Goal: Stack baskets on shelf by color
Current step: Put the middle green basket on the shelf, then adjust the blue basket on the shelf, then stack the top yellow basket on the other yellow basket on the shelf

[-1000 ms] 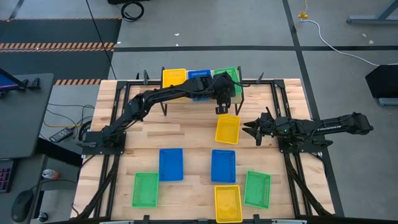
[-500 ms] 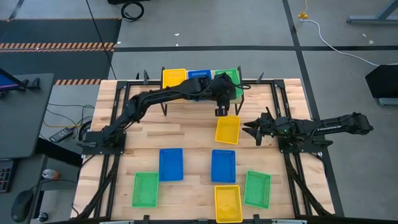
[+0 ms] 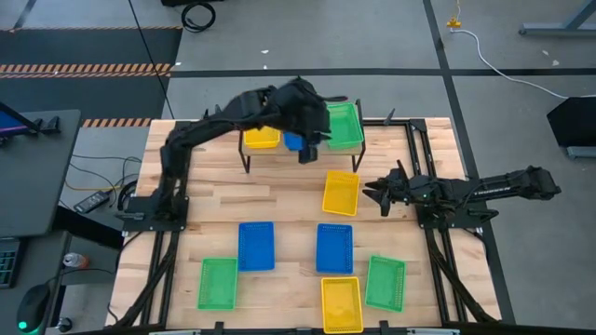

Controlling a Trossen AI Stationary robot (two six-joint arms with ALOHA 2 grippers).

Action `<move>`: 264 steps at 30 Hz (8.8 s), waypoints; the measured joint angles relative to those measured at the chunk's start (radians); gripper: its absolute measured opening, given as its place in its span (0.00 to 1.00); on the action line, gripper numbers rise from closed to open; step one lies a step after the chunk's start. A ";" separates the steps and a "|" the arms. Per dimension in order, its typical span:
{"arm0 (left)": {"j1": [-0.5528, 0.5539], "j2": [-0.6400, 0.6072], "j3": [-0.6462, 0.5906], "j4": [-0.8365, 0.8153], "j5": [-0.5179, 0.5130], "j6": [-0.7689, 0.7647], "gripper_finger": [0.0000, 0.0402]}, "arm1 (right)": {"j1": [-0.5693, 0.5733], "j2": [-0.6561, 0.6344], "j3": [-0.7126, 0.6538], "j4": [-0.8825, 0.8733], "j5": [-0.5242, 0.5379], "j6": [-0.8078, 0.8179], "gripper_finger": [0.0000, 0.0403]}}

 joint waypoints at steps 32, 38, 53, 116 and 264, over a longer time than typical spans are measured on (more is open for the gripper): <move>0.086 -0.935 -1.417 1.004 -0.058 -0.137 0.07 | 0.014 0.131 0.032 0.421 0.165 -0.280 0.41; 0.141 -1.023 -1.518 1.118 -0.059 -0.118 0.08 | -0.018 0.222 0.236 0.235 0.158 -0.408 0.41; 0.323 -1.170 -1.613 1.013 0.084 -0.134 0.08 | -0.182 0.696 0.961 -0.534 0.114 -0.625 0.41; 0.231 -1.258 -1.613 0.935 0.090 -0.123 0.06 | -0.338 1.010 1.238 -0.784 -0.083 -0.242 0.41; 0.231 -1.304 -1.612 0.896 0.071 -0.123 0.08 | -0.161 1.377 1.679 -0.818 0.053 -0.306 0.41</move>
